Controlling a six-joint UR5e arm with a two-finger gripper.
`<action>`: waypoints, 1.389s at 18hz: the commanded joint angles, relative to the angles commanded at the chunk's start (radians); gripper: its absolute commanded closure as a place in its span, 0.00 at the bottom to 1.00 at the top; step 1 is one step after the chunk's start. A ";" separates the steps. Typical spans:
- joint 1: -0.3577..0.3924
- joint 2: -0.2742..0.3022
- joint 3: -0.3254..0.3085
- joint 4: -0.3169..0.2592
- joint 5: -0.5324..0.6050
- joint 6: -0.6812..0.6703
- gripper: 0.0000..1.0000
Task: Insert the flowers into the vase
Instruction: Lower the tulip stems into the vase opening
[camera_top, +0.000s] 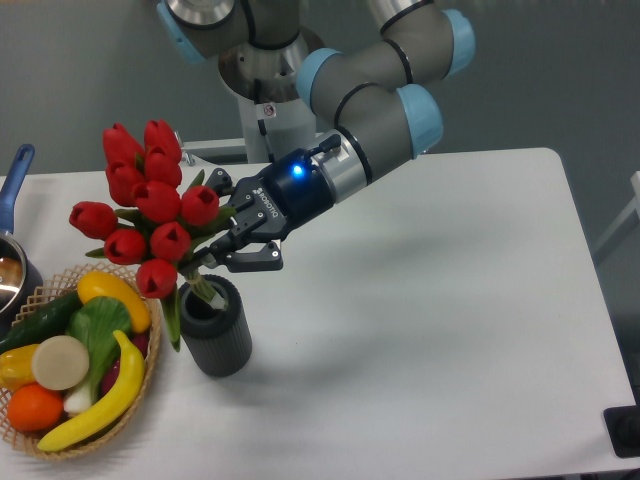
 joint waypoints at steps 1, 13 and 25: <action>0.000 0.000 -0.002 0.000 -0.006 0.000 0.72; 0.000 -0.026 -0.038 0.000 -0.006 0.000 0.71; 0.006 -0.071 -0.083 0.000 -0.006 0.000 0.70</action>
